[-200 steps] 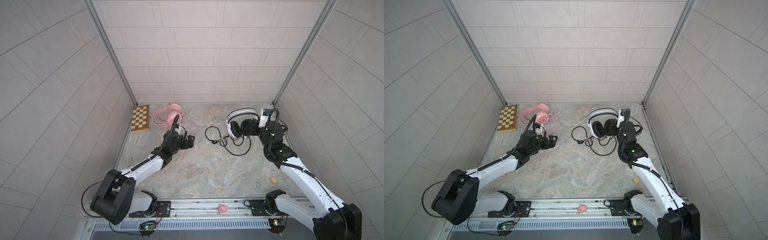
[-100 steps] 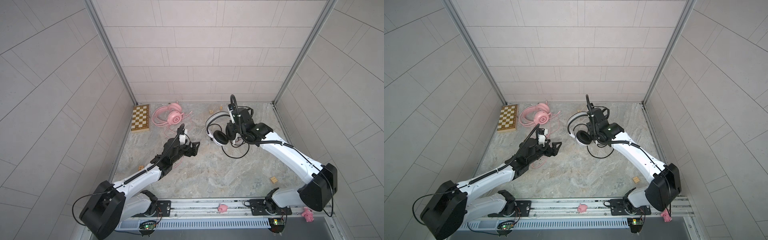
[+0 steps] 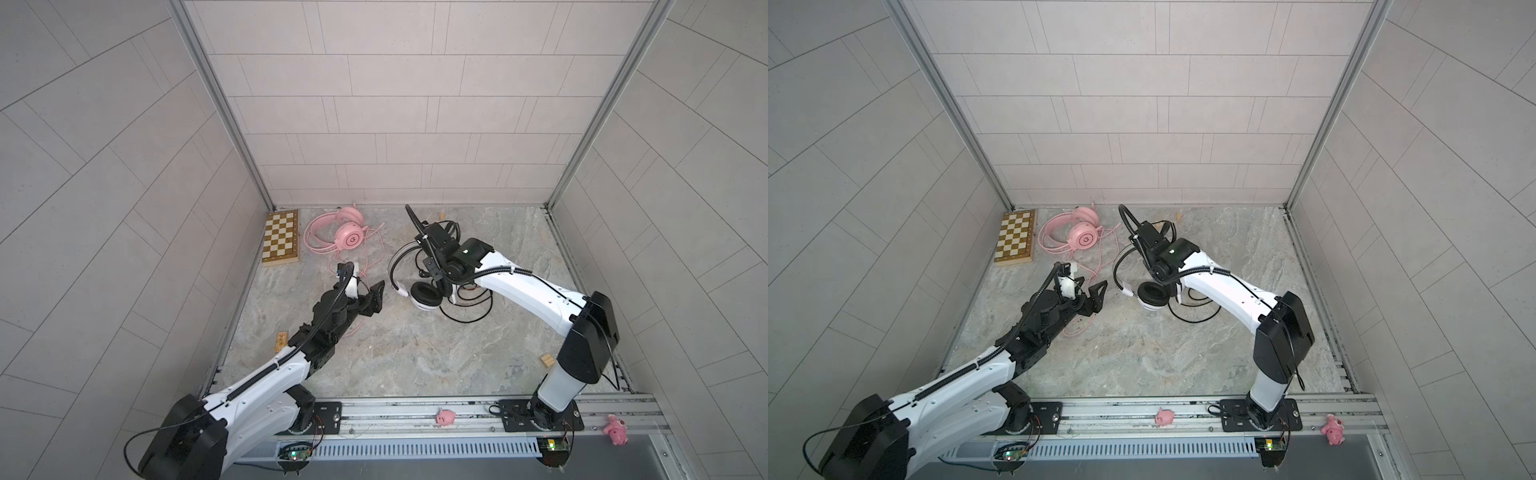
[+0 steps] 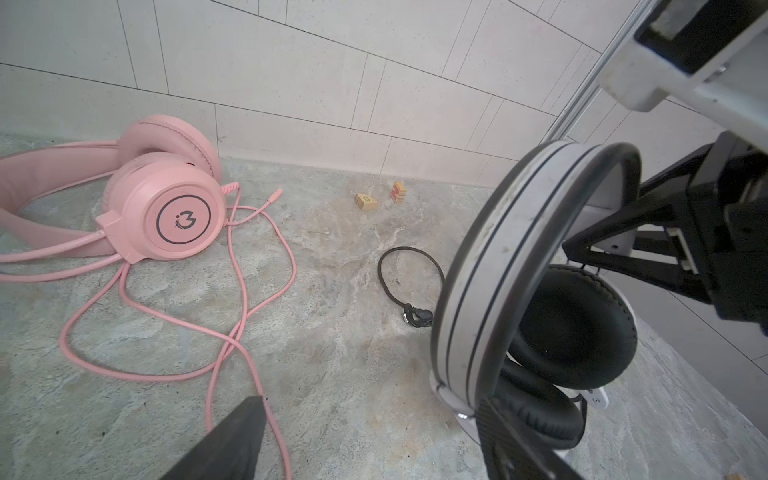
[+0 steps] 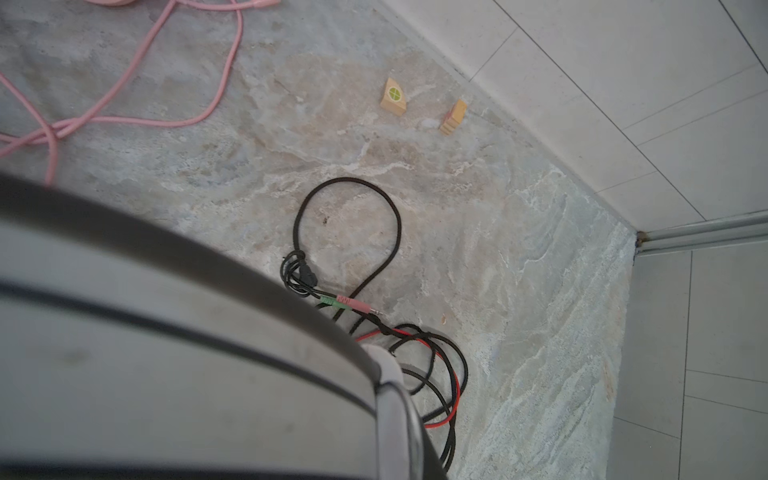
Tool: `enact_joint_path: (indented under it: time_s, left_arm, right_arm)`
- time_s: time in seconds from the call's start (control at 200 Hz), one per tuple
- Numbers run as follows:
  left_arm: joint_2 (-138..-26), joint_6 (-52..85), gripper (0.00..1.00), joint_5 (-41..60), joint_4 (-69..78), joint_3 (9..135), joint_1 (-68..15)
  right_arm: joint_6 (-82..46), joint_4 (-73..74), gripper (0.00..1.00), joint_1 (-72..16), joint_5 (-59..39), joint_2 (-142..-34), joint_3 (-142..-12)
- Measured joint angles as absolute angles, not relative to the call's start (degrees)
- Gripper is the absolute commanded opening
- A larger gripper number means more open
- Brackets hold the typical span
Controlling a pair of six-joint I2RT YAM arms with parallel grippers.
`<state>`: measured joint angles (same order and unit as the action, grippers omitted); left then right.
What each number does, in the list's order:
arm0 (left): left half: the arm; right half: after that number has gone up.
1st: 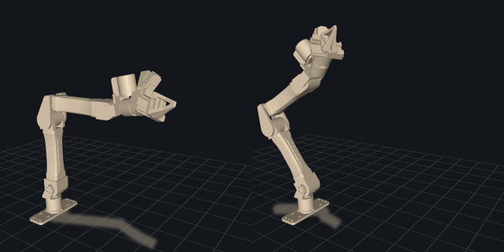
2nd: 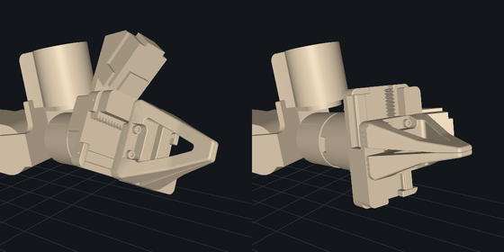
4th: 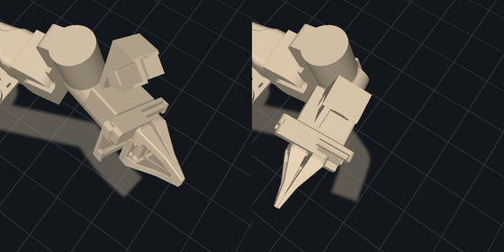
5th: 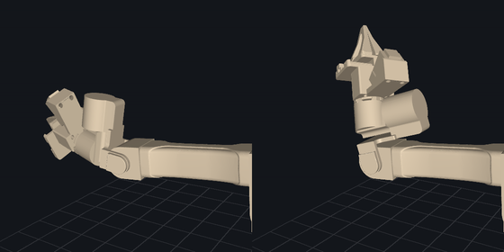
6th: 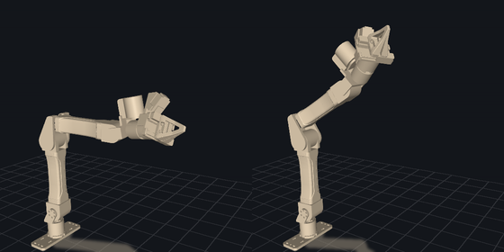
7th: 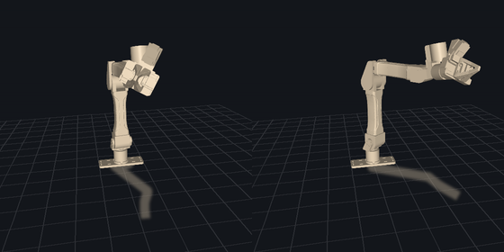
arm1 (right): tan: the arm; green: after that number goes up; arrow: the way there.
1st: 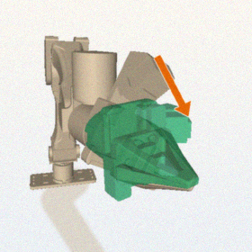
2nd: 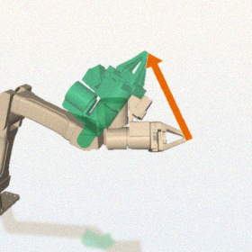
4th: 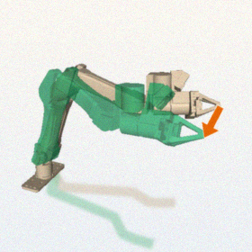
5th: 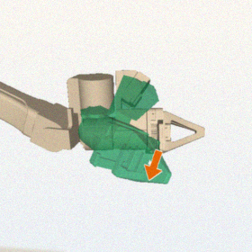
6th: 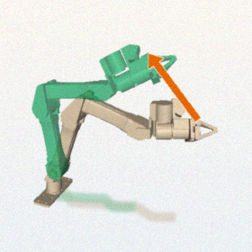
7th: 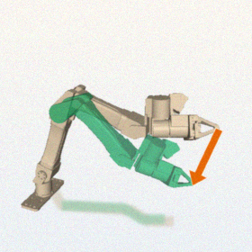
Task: Wrap the headphones
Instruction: 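Lift the white headset with the right gripper and carry it toward the left gripper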
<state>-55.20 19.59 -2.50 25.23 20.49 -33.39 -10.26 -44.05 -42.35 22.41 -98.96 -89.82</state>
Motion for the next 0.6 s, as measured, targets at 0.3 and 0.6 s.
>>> enact_joint_path:
  time_s: [0.3,0.6]
  left_arm:
    - [-59.75,19.44,0.81,-2.74,24.25,21.93,-33.69]
    - [-61.3,19.49,0.8,-13.67,21.02,22.94,-33.82]
  right_arm:
    - [-12.56,-51.22,0.0,-46.28,24.16,-110.04,-102.3]
    - [-11.53,-54.43,0.0,-50.15,24.16,-111.04,-106.61]
